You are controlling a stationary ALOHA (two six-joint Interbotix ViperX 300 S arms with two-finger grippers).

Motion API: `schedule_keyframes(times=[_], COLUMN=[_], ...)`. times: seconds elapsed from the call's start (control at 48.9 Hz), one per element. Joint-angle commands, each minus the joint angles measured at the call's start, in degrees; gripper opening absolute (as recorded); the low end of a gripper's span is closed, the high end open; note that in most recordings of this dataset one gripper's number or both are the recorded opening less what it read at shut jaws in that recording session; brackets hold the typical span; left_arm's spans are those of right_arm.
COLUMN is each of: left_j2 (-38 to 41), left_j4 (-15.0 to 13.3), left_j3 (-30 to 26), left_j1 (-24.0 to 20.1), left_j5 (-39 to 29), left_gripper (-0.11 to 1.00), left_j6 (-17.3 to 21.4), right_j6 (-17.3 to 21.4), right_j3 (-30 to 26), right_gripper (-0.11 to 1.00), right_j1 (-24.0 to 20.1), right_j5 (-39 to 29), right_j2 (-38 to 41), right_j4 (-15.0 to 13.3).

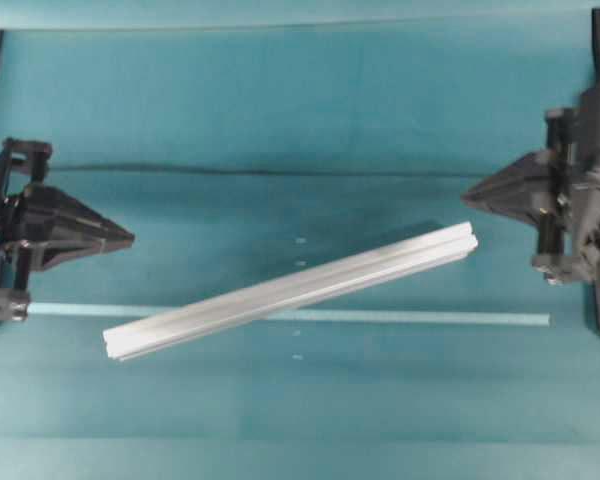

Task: Lift the metal rail with both hands.
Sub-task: 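Move both grippers inward and down onto the two ends of the silver rail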

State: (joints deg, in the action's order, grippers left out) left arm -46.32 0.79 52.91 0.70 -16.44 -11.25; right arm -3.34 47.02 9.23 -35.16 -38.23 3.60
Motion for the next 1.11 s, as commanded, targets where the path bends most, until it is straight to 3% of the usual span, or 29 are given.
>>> schedule_keyframes(times=[0.0, 0.205, 0.368, 0.532, 0.819, 0.941, 1.085], left_j2=[1.9, 7.9, 14.0, 19.6, 23.0, 24.3, 25.5], left_j4=[0.2, 0.2, 0.2, 0.2, 0.2, 0.2, 0.2], left_j3=[-4.6, -10.2, -13.5, -17.5, -20.0, -20.4, -20.1], left_j1=[0.2, 0.7, 1.2, 1.9, 3.4, 3.7, 4.1], left_j5=[-5.9, -13.4, -18.3, -23.3, -26.1, -27.3, -27.4], left_gripper=[-0.05, -0.05, -0.05, -0.05, -0.06, -0.04, 0.06], left_j6=[-0.2, -0.3, -1.1, -4.4, -8.5, -9.6, -10.1], right_j6=[-2.9, -11.4, -15.6, -17.8, -19.4, -20.3, -20.8], right_j3=[-5.1, -12.5, -17.4, -20.0, -20.7, -20.7, -21.1], right_gripper=[-0.04, -0.04, -0.04, -0.03, 0.03, 0.13, 0.46], right_j1=[0.2, 0.2, 0.2, 0.0, -1.7, -1.8, -1.8], right_j5=[-6.5, -14.0, -18.6, -22.1, -23.0, -22.9, -22.1], right_j2=[5.2, 14.9, 20.3, 24.3, 27.6, 29.4, 31.4], right_j4=[-0.4, -0.4, -0.4, -0.4, -0.3, -0.4, -0.3])
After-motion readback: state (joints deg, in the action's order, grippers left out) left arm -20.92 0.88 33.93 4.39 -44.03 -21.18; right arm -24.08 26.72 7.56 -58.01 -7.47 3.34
